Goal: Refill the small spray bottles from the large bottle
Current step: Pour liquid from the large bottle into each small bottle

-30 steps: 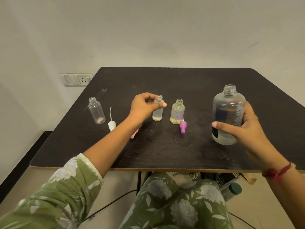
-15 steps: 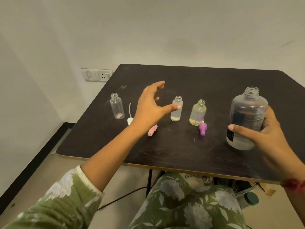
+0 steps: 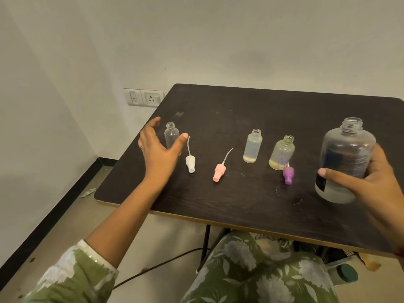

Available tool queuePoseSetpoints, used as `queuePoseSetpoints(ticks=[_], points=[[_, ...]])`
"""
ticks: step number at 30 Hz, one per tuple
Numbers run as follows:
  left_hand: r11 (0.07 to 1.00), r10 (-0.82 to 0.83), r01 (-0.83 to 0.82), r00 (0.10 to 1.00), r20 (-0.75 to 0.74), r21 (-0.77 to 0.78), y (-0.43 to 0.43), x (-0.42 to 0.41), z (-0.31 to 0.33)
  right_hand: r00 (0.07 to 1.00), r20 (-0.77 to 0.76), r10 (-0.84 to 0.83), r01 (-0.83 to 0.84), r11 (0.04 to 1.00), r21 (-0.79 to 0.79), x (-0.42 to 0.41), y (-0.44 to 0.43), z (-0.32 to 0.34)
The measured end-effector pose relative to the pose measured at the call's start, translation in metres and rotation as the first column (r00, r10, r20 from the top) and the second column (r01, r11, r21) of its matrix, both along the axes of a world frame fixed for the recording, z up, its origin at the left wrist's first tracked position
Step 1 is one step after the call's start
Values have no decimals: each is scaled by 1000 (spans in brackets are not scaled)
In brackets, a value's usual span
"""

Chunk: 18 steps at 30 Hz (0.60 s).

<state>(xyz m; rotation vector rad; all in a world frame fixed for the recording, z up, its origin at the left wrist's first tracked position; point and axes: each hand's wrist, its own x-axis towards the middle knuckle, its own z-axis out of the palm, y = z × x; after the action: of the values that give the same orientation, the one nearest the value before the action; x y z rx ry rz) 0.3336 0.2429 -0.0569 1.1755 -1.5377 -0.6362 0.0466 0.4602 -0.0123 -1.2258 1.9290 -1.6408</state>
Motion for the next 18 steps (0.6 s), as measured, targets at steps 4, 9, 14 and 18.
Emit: queuePoseSetpoints(ticks=[4, 9, 14, 18], points=[[981, -33, 39, 999, -35, 189, -14, -3, -6, 1000, -5, -2, 2, 1000, 4, 3, -3, 0], [976, -33, 39, 999, -33, 214, -25, -5, -16, 1000, -9, -1, 1, 1000, 17, 4, -6, -3], [978, -34, 43, 998, -48, 202, -32, -1, -22, 1000, 5, 1, -1, 1000, 16, 5, -5, -4], [982, -44, 57, 996, -71, 179, -25, -3, -14, 1000, 15, 5, -5, 1000, 10, 4, -3, -3]])
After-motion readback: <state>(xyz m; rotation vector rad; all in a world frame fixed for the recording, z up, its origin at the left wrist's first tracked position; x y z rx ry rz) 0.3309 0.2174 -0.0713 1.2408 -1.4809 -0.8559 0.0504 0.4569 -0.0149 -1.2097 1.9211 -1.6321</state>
